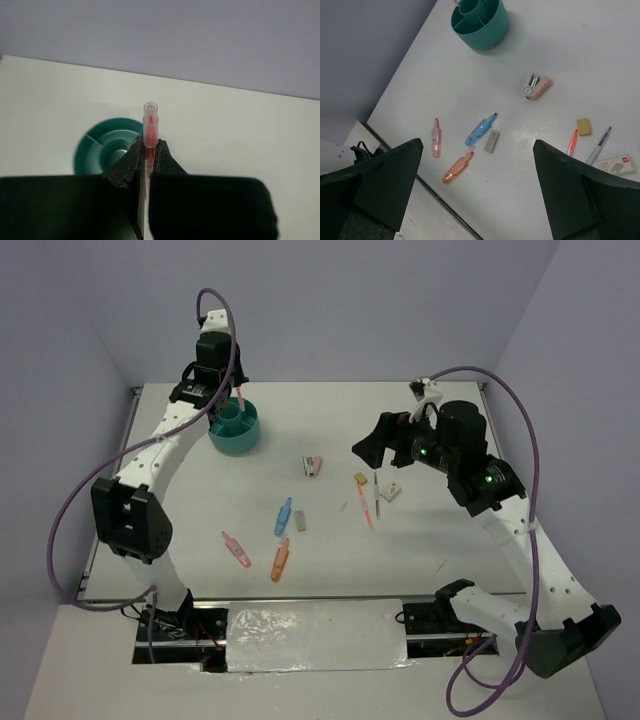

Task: Sort the stationery into containers
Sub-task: Place the pen in the storage box.

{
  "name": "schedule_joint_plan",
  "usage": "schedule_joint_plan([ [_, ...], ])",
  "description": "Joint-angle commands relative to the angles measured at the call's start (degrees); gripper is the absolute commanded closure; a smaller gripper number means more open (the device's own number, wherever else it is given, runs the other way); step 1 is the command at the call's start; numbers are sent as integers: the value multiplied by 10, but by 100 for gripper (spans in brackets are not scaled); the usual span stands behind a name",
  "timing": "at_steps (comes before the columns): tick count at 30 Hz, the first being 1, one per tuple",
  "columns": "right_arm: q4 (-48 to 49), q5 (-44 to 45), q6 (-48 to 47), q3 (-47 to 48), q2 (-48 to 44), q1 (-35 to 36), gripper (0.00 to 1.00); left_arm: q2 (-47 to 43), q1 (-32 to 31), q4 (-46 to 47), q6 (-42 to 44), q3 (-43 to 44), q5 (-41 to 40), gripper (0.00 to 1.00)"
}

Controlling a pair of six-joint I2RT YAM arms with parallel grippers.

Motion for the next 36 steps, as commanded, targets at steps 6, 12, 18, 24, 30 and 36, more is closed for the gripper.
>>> schedule_joint_plan([
  [6,-71,-7,-14,11,-55,4,0,61,59,165,92,6,-85,100],
  [12,-100,-18,-21,26,-47,4,0,93,75,190,93,-5,-64,100],
  [18,-137,-3,-55,76,-14,3,0,75,76,238,70,-76,-55,100],
  [24,-130,-12,-56,99,11,3,0,75,77,244,38,-101,-19,100],
  [30,-137,-11,-69,107,13,3,0,77,77,250,23,-125,-4,97],
  [36,-135,-4,-72,91,0,3,0,78,77,218,10,-132,-4,80],
])
